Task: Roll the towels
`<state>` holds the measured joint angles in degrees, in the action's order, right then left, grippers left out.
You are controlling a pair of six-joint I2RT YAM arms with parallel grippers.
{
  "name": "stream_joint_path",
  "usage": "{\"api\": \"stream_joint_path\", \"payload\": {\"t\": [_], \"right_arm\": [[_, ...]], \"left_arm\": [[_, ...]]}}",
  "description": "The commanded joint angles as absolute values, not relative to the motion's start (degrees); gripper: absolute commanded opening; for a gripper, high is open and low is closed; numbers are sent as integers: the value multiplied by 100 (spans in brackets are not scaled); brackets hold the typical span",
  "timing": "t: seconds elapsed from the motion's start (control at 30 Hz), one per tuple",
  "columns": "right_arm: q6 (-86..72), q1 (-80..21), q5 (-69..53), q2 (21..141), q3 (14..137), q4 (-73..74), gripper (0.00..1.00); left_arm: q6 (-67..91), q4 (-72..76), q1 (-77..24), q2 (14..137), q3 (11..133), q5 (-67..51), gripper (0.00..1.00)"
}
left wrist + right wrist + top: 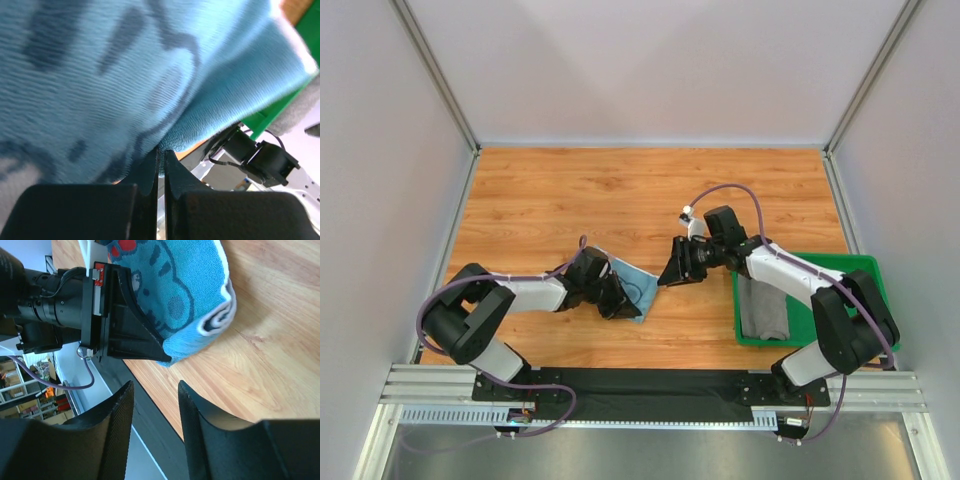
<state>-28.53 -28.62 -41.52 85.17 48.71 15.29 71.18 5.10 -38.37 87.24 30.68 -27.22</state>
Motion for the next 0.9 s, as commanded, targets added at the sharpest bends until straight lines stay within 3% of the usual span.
{"api": "stream_joint_path", "payload": {"t": [0.0,0.2,0.87], "right_arm": [[-2725,-2971,-4237,8753,4790,1073,41],[-2900,-3102,-4307,9193,4755,572,27],[-3182,-3463,-4553,10598,5449,53,19]], "left_arm": [[7242,211,-3700,8938,3023,-2900,0],[7225,123,-3542,9114,3006,-3041,0],[7005,-220,-3437,9273,3217,-3067,0]]}}
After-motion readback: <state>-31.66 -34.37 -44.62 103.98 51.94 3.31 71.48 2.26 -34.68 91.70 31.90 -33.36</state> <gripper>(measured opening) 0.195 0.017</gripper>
